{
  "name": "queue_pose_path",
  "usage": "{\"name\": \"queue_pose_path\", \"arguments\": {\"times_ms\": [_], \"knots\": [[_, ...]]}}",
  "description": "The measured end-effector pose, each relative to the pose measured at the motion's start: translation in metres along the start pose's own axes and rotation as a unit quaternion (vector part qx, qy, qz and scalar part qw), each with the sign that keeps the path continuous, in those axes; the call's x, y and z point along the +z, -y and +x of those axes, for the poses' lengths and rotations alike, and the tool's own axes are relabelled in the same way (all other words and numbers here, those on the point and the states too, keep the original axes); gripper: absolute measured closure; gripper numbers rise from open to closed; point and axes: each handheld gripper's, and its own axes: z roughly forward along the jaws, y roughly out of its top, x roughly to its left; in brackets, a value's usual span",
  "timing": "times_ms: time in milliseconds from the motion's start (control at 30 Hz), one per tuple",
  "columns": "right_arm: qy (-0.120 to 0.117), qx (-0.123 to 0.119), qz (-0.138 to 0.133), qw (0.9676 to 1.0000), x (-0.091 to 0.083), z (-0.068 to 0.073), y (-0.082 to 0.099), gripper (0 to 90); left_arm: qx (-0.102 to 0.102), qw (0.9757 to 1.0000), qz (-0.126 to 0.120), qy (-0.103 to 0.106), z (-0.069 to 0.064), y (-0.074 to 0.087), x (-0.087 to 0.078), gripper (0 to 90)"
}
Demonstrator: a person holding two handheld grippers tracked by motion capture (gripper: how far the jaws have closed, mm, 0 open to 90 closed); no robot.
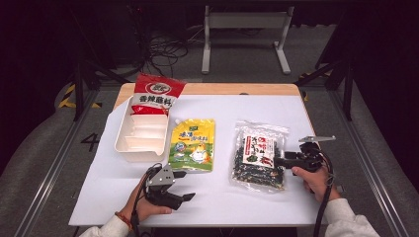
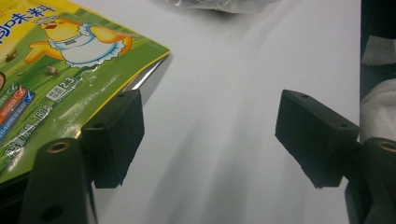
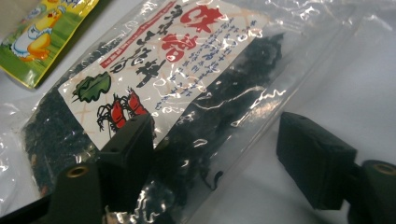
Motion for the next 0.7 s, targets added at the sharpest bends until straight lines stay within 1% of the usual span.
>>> {"name": "queue_pose_path", "arguments": {"times_ms": [33,67,100,133,167,233,300,433,467,500,533,567,600,633,667,700], "knots": [[-0.008,0.0,0.004,1.0,0.001,0.001,-0.001,37.8,-0.001,1.0,-0.002,0.001,0.0,-0.001,0.001,24.5],[-0.014,0.004,0.005,0.9999,0.003,0.002,-0.001,44.0,-0.001,1.0,-0.001,0.001,0.0,-0.003,0.001,24.5],[-0.034,0.01,0.008,0.9993,0.004,0.004,0.0,52.2,-0.001,1.0,-0.003,0.002,0.0,-0.003,0.002,24.5],[-0.043,0.016,0.007,0.9989,0.005,0.004,0.0,57.0,-0.003,1.0,-0.003,0.004,0.0,-0.004,0.003,24.5],[-0.055,0.015,0.003,0.9984,0.006,0.004,0.001,60.3,-0.003,1.0,-0.003,0.006,0.0,-0.005,0.004,24.5],[-0.055,0.01,0.002,0.9985,0.006,0.006,0.002,63.5,-0.002,1.0,-0.001,0.004,0.0,-0.007,0.005,24.5],[-0.055,0.01,-0.001,0.9984,0.005,0.007,0.003,66.4,-0.004,1.0,-0.003,0.008,-0.001,-0.008,0.007,24.5],[-0.053,-0.007,-0.014,0.9985,0.002,0.011,0.005,73.4,-0.005,0.9999,-0.001,0.012,-0.001,-0.013,0.012,24.1],[-0.054,-0.012,-0.019,0.9983,0.001,0.012,0.006,76.5,-0.005,0.9999,-0.001,0.012,-0.001,-0.014,0.013,23.8],[-0.053,-0.023,-0.029,0.9979,-0.001,0.014,0.007,78.9,-0.009,0.9999,-0.005,0.012,-0.001,-0.016,0.014,23.6],[-0.053,-0.036,-0.041,0.9971,-0.004,0.017,0.009,80.2,-0.01,0.9999,-0.005,0.011,-0.001,-0.018,0.015,23.5],[-0.056,-0.043,-0.051,0.9962,-0.006,0.018,0.01,80.7,-0.013,0.9999,-0.006,0.009,0.0,-0.02,0.016,23.1],[-0.054,-0.046,-0.055,0.9959,-0.008,0.019,0.011,81.3,-0.016,0.9998,-0.008,0.013,0.0,-0.021,0.017,22.4],[-0.054,-0.047,-0.057,0.9958,-0.009,0.02,0.012,81.6,-0.025,0.9994,-0.01,0.02,0.002,-0.023,0.019,22.3],[-0.054,-0.052,-0.066,0.995,-0.011,0.02,0.014,81.8,-0.03,0.9992,-0.009,0.023,0.003,-0.025,0.021,21.5],[-0.058,-0.057,-0.075,0.9939,-0.013,0.021,0.016,82.0,-0.032,0.9991,-0.01,0.025,0.003,-0.027,0.024,20.8]]}}
